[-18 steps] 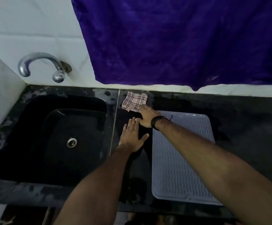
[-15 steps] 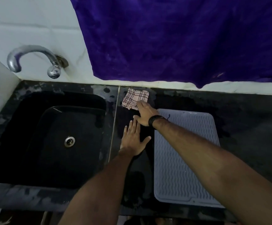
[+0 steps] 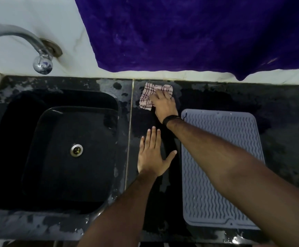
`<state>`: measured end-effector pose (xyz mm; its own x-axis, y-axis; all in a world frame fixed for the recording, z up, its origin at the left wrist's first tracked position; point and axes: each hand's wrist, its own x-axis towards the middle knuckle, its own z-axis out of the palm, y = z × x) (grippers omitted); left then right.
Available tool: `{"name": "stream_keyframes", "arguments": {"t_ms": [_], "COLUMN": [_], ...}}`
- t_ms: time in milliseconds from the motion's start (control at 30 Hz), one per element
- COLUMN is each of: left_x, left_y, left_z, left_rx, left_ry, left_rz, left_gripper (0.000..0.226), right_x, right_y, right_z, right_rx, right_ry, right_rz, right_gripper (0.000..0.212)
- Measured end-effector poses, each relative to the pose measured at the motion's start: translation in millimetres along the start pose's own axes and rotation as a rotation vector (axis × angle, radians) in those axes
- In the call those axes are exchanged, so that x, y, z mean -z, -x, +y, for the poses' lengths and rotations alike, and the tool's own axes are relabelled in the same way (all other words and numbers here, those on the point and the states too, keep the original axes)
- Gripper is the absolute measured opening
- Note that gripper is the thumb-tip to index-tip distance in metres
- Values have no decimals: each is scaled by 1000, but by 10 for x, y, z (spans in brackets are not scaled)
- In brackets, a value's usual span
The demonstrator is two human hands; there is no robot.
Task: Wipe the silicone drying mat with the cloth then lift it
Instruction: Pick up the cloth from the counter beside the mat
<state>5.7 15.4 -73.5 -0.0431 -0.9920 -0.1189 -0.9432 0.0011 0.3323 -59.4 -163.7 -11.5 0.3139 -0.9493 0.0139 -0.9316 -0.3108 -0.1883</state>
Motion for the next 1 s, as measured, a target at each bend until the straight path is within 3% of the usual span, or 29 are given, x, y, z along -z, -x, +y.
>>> {"name": "stream_keyframes", "arguments": {"t_ms": [133,233,467,533,633,700,833,900,1000], "left_x": [8,5,63,68,70,73,70,72,76], "left_y": [-8,7,9,23,25,24,27,15,5], "left_z": [4,7,35,37,37,42,36,30,26], "left_rx": [8,4,-3,-3,3,5,8,7,1], "left_ry": [-11,-26,-44,-50,-54,-42,-5,12,20], "left_rz": [3,1,-20,-22,-24,-14,11,22,17], "left_gripper": [99,99,97,96,95,95,93,92,91], "right_x": [108,227,358,333,243,175,92,61,79], "right_y": [-149,-147,74,141,173,155,8,-102,-274], "right_z": [77,210,391,372,274,188,55,15,43], "right_rx": [-23,-163,-342,-242,1,32,-287,-420,-478], "right_ry": [-139,-458,-862,-840,-648,-562,-338,-212,-129], "right_rz": [65,124,74,39,-237,-239,93,54,-120], "right_gripper": [47,32,15,16,28,32,41,57,61]}}
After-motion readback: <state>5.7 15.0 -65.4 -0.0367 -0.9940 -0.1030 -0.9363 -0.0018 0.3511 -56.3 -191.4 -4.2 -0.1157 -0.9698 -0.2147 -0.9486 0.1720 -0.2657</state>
